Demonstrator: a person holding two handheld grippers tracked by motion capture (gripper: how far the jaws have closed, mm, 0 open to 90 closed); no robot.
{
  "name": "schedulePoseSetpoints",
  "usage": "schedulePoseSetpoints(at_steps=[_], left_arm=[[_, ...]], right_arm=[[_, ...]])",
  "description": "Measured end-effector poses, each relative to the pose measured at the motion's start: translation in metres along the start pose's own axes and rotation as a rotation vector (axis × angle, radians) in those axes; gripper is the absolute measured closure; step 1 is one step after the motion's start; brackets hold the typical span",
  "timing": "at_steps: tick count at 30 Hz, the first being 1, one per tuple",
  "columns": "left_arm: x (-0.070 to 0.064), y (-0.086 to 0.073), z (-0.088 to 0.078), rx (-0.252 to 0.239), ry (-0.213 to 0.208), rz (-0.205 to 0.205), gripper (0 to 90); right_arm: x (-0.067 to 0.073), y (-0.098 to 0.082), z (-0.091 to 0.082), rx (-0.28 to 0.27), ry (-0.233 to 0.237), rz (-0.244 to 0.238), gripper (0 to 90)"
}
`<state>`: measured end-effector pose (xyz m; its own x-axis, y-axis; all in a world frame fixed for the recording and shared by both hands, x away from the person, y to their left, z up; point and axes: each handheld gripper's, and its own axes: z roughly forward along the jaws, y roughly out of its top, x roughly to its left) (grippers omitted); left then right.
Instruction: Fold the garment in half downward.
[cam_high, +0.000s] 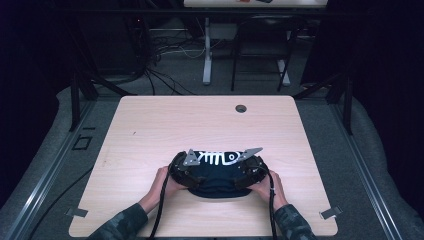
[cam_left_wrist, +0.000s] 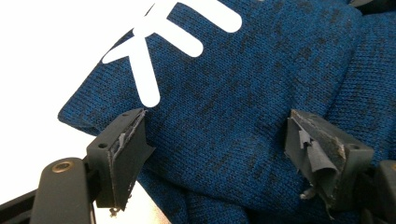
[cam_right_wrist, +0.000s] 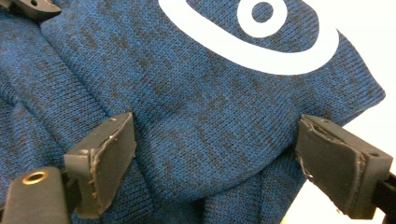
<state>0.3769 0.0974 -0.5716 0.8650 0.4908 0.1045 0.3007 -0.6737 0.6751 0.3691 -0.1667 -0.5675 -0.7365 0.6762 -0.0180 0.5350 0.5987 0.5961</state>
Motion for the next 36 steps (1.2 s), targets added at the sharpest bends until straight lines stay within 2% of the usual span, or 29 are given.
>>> schedulePoseSetpoints(at_steps=[12, 16, 18, 21, 25, 31, 36], left_arm=[[0.006, 0.002, 0.001, -0.003, -0.002, -0.012, 19.3], [0.009, 0.002, -0.005, -0.030, 0.000, -0.045, 11.6], [0.012, 0.002, -0.012, -0.055, -0.009, -0.075, 5.0], [0.013, 0.001, -0.027, -0.090, 0.012, -0.090, 1.2], [0.014, -0.006, -0.043, -0.106, 0.034, -0.103, 0.1], [0.012, -0.025, -0.059, -0.107, 0.079, -0.128, 0.1], [0.014, -0.041, -0.065, -0.085, 0.091, -0.146, 0.1]], right_arm=[[-0.002, 0.002, 0.002, -0.002, -0.019, 0.011, 9.5], [-0.002, 0.002, -0.001, -0.011, -0.017, 0.021, 6.2], [-0.002, 0.003, -0.006, -0.034, -0.018, 0.028, 4.4], [0.000, 0.003, -0.023, -0.088, -0.027, 0.043, 3.4], [0.000, -0.001, -0.036, -0.108, -0.032, 0.055, 3.1], [-0.002, -0.015, -0.058, -0.127, -0.051, 0.083, 3.1], [-0.009, -0.036, -0.071, -0.123, -0.075, 0.117, 3.2]])
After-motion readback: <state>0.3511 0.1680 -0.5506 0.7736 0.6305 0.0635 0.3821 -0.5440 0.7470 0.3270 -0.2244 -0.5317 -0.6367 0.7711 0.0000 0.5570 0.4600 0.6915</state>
